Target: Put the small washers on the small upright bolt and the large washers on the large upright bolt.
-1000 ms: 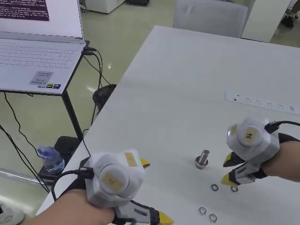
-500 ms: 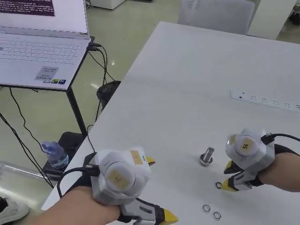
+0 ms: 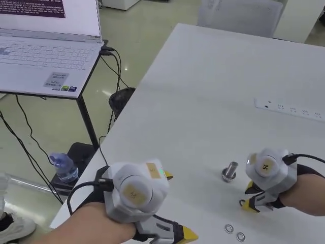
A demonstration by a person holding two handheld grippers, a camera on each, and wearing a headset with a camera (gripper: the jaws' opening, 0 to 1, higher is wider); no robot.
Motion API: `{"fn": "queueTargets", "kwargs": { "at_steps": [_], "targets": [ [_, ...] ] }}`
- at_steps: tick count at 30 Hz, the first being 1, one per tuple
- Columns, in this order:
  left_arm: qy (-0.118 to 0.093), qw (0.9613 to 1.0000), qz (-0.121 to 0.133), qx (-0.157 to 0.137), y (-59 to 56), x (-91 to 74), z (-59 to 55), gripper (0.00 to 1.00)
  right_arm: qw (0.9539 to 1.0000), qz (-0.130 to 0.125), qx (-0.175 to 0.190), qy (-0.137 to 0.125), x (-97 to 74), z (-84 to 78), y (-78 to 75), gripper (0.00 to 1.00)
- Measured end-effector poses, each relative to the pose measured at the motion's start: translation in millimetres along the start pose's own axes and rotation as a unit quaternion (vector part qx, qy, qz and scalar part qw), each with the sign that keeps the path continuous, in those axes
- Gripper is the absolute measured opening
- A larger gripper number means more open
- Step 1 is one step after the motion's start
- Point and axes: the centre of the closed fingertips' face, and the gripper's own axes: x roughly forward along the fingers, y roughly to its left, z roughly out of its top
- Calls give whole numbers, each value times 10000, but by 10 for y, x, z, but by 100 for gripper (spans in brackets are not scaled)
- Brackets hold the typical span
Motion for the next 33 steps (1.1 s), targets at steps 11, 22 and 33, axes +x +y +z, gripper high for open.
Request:
{"fn": "queueTargets", "kwargs": {
  "at_steps": [11, 22, 33],
  "targets": [
    [-57, 10000, -34, -34, -28, -6, -6, 77, 9999, -38, -96, 33, 4, -7, 38, 21],
    [-41, 9999, -74, -106, -59, -23, -37, 78, 9999, -76, -68, 91, 12, 4, 35, 16],
    [4, 9999, -117, -97, -103, -27, -74, 75, 9996, -104, -89, 229, 23, 4, 49, 14]
  ]
}}
